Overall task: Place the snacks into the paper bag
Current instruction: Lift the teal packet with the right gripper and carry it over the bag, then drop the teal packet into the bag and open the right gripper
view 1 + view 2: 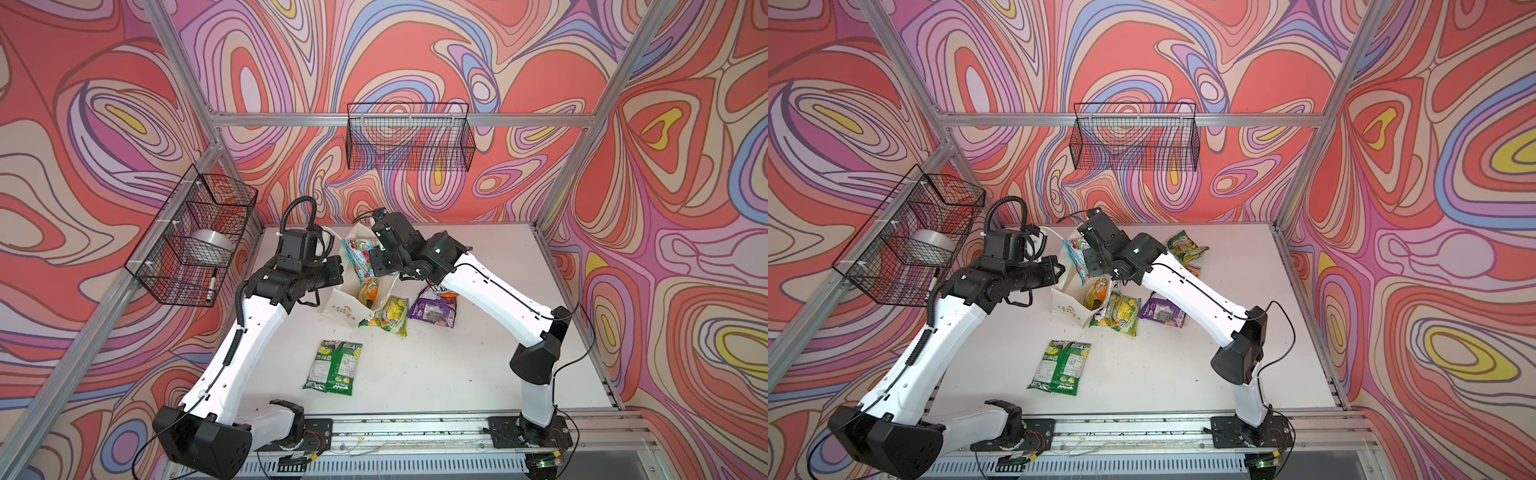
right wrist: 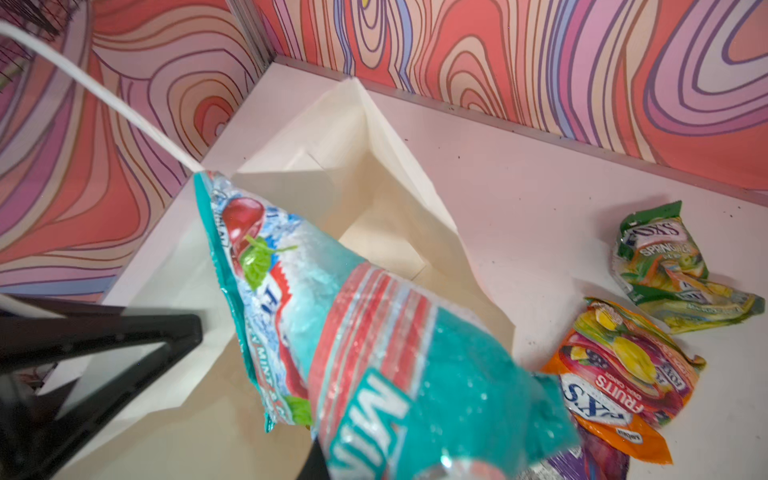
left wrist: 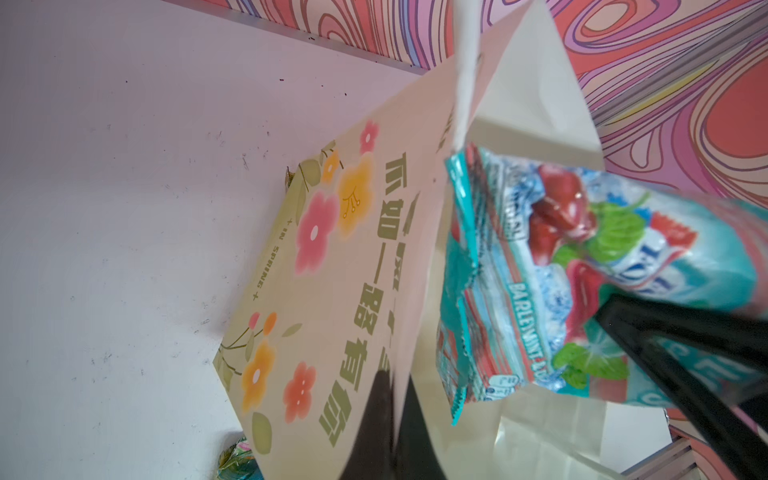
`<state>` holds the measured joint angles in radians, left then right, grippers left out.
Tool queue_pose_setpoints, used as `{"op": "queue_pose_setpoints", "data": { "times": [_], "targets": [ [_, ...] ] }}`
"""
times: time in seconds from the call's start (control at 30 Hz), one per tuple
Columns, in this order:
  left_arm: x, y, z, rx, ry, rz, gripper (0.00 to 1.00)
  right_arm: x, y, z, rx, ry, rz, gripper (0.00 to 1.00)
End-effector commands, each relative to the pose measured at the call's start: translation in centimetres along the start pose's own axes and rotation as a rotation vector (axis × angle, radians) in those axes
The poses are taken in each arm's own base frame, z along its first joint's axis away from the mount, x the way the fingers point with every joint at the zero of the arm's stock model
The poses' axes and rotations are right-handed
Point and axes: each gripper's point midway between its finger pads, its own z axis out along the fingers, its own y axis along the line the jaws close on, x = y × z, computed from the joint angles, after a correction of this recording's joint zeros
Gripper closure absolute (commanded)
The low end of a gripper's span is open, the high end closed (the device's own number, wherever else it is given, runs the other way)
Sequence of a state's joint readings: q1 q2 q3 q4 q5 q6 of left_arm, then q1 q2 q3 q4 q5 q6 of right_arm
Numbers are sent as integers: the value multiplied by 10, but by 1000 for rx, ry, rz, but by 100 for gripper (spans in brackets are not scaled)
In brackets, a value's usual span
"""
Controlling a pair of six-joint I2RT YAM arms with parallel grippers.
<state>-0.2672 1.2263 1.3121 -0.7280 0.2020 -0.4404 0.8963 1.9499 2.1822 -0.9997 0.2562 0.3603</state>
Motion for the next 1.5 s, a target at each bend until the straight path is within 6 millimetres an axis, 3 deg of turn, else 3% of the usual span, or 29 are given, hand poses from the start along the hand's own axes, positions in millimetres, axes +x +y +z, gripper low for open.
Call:
{"op": "queue_pose_setpoints", "data": {
  "times": [0.0,0.63,0.9,1.0,1.13,1.3,1.47],
  "targets": [
    [-16,-7,-9,32,-79,-6,100,-2,-11,-7,57,-12,1,100],
    [-18,-11,-12,57,-101,1,100,29,-20,32,172,126,-86,100],
    [-16,-13,-7,74,-83,-4,100,20,4,35,59,113,-88,64],
    [-16,-13,-5,73,-78,-6,100,11,20,28,-29,79,-82,47],
    [-15,-10,-4,59,-75,-8,100,-9,34,12,-122,13,-79,35],
    [-14,-3,-1,22,-65,-19,100,-40,46,-26,-215,-103,-79,19],
    [-12,26,8,-73,-16,-109,100,-65,40,-65,-221,-202,-71,10]
  ]
}}
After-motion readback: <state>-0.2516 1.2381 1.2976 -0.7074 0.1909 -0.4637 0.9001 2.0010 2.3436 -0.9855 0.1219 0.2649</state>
